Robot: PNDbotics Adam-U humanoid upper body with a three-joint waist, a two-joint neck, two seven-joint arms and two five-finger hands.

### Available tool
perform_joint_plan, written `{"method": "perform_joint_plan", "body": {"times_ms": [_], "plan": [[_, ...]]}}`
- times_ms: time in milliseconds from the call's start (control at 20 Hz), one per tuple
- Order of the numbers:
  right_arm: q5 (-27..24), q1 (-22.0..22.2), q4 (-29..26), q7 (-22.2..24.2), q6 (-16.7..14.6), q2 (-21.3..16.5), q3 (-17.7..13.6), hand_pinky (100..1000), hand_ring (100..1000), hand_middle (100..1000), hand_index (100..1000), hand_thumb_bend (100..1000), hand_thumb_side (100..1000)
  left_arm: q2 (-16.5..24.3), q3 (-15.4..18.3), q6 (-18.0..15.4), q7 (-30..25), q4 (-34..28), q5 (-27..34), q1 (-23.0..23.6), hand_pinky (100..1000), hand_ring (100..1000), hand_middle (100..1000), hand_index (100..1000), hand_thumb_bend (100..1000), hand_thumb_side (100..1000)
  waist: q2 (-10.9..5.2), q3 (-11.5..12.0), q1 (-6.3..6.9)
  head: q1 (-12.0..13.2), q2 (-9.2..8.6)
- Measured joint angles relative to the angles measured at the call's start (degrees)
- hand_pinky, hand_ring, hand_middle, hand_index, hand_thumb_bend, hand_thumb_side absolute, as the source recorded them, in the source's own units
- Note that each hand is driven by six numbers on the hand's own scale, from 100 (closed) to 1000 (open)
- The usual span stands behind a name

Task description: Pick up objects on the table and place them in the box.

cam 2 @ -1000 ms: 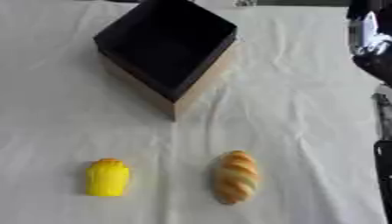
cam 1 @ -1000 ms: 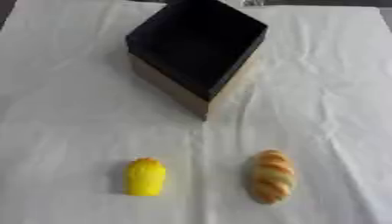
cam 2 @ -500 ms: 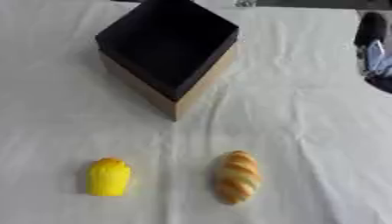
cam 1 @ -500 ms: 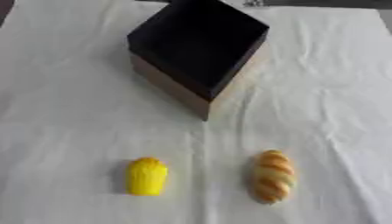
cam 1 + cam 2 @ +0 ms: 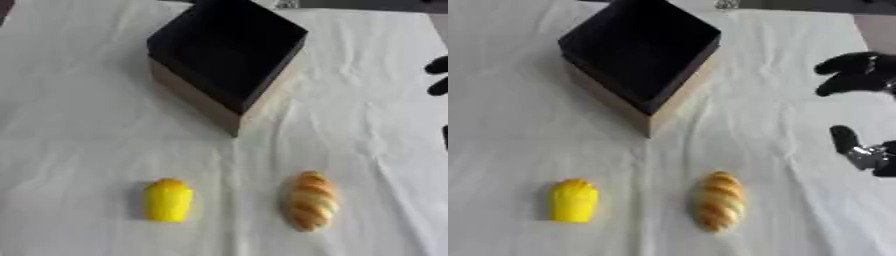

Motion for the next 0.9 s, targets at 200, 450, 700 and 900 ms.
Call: {"method": "perform_joint_plan", "body": {"times_ms": [200, 450, 700, 900], "plan": [[9.47, 2.07, -0.01, -3.74, -1.26, -2.1, 2.62, 862, 863, 743, 882, 100, 124, 0.01, 0.0, 0.05, -0.08, 0.0, 0.0, 0.03, 832, 820, 785, 889, 316, 533, 0.0, -0.08, 0.02, 0.15, 0.02], [16.17, 1.63, -0.01, -6.9, -1.77, -3.66, 5.77, 866, 874, 761, 907, 100, 119, 0.22, -0.04, -0.1, -0.22, 0.0, 0.0, 0.05, 832, 820, 785, 889, 317, 527, 0.0, 0.03, 0.66, -0.11, 0.03], [18.32, -1.37, -0.01, -9.02, -1.48, -5.26, 8.28, 869, 884, 774, 930, 142, 116, 0.65, -0.38, -0.29, -0.38, 0.0, 0.0, 0.55, 832, 820, 785, 889, 311, 532, 0.0, 0.16, 1.08, -0.75, 0.1], [18.53, -5.07, -0.01, -9.42, -0.97, -6.32, 10.44, 869, 889, 784, 932, 173, 108, 0.73, -0.51, -0.38, -0.59, 0.0, 0.04, 0.93, 832, 821, 786, 889, 306, 536, -0.01, 0.45, 1.25, -1.32, 0.13]]}}
